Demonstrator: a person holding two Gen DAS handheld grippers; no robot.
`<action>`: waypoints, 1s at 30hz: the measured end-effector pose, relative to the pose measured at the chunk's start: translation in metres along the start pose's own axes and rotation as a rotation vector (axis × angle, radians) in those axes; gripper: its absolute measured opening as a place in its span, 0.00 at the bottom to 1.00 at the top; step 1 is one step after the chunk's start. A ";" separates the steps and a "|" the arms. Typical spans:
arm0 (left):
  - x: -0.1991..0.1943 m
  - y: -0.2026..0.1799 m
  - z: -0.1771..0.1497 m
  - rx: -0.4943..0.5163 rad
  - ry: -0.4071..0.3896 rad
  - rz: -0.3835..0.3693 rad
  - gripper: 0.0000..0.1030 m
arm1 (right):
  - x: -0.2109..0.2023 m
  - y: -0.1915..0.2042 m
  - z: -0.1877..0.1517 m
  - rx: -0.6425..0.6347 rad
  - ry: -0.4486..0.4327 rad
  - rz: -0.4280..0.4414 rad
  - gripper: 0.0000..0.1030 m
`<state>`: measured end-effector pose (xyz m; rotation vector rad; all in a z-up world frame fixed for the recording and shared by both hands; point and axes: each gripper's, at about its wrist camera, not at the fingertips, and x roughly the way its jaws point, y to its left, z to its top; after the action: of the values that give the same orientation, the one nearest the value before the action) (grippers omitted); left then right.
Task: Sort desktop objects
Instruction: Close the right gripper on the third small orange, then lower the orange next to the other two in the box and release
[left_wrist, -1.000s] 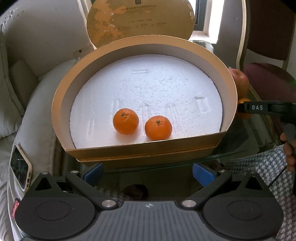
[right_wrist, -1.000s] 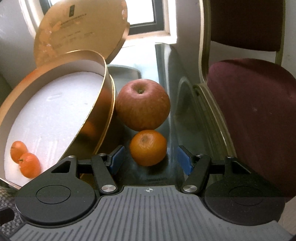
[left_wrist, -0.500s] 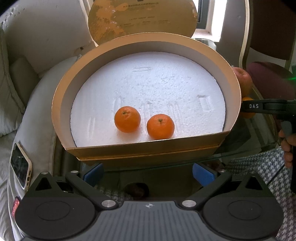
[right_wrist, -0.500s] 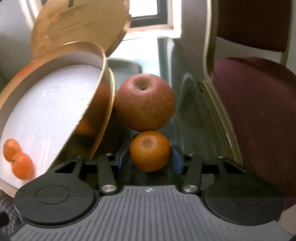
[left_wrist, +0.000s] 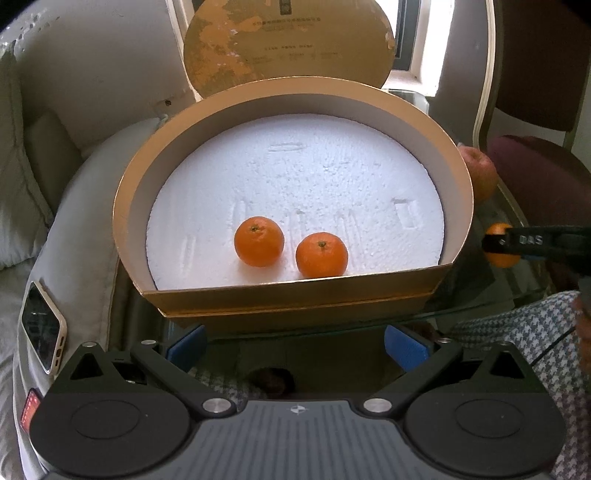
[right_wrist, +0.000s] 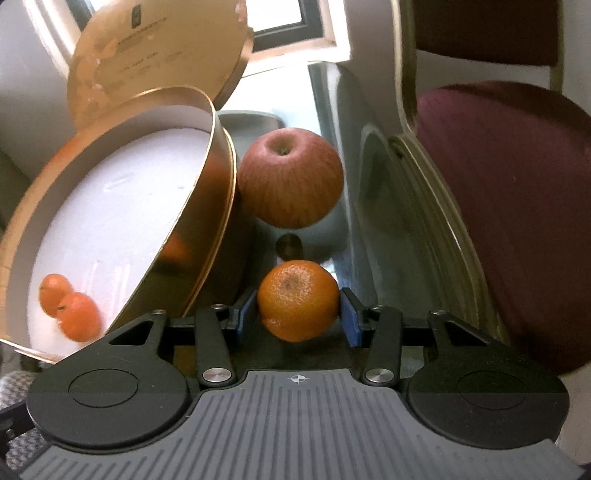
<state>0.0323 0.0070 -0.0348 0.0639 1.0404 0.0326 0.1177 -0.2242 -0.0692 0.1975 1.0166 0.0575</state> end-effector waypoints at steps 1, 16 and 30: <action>-0.001 0.001 -0.001 -0.004 -0.002 -0.004 0.99 | -0.005 -0.002 -0.002 0.013 -0.001 0.002 0.47; -0.016 0.063 0.002 -0.165 -0.088 0.024 0.99 | -0.068 0.082 0.029 -0.080 -0.158 0.141 0.47; 0.008 0.093 -0.005 -0.230 -0.017 0.014 0.99 | 0.030 0.165 0.020 -0.182 0.044 0.168 0.47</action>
<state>0.0320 0.1008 -0.0379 -0.1366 1.0131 0.1637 0.1576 -0.0612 -0.0528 0.1149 1.0307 0.3073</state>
